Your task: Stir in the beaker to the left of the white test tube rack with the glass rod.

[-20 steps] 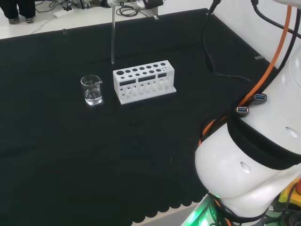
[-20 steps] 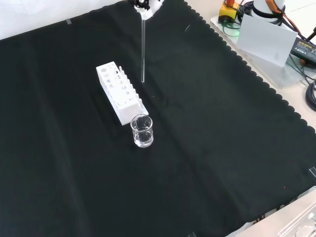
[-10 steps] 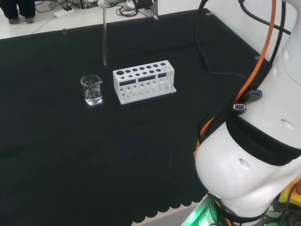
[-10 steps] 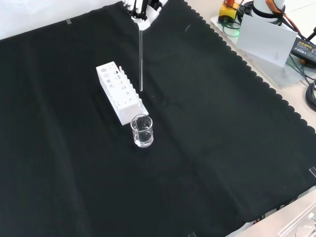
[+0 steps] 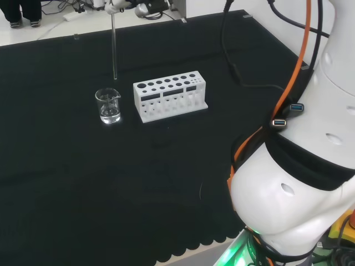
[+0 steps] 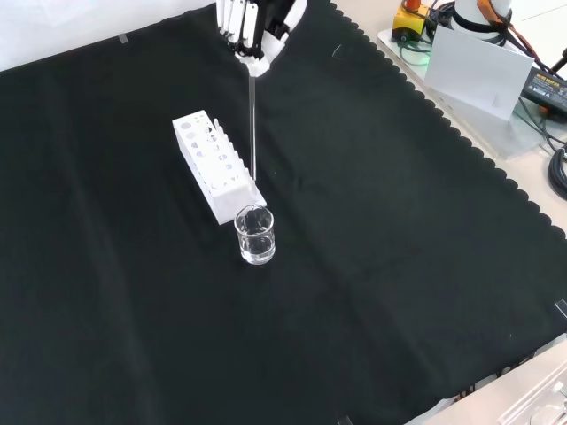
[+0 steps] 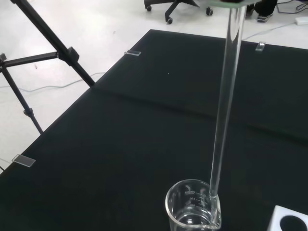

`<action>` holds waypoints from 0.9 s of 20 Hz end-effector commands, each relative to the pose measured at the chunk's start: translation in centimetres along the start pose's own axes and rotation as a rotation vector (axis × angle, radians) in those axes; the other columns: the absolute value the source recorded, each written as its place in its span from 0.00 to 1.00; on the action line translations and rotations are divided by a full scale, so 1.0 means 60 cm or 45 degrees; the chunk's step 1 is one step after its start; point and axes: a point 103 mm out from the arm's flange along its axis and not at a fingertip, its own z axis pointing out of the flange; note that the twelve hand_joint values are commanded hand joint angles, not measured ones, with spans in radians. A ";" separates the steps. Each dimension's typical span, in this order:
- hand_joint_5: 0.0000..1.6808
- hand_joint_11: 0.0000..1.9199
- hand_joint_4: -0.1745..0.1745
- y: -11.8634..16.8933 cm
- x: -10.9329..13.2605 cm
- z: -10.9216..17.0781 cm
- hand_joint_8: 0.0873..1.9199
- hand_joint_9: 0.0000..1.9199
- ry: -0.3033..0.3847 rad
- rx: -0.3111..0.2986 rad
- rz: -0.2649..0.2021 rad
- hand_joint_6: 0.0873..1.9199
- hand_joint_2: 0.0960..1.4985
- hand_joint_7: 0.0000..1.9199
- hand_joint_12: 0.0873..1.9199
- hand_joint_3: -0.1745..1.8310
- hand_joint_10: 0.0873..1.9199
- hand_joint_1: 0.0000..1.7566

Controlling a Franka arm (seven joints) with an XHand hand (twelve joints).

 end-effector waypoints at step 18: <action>0.65 0.78 0.00 0.056 -0.003 0.049 0.55 0.58 0.042 0.037 -0.052 0.20 0.70 0.49 0.31 0.09 0.58 0.80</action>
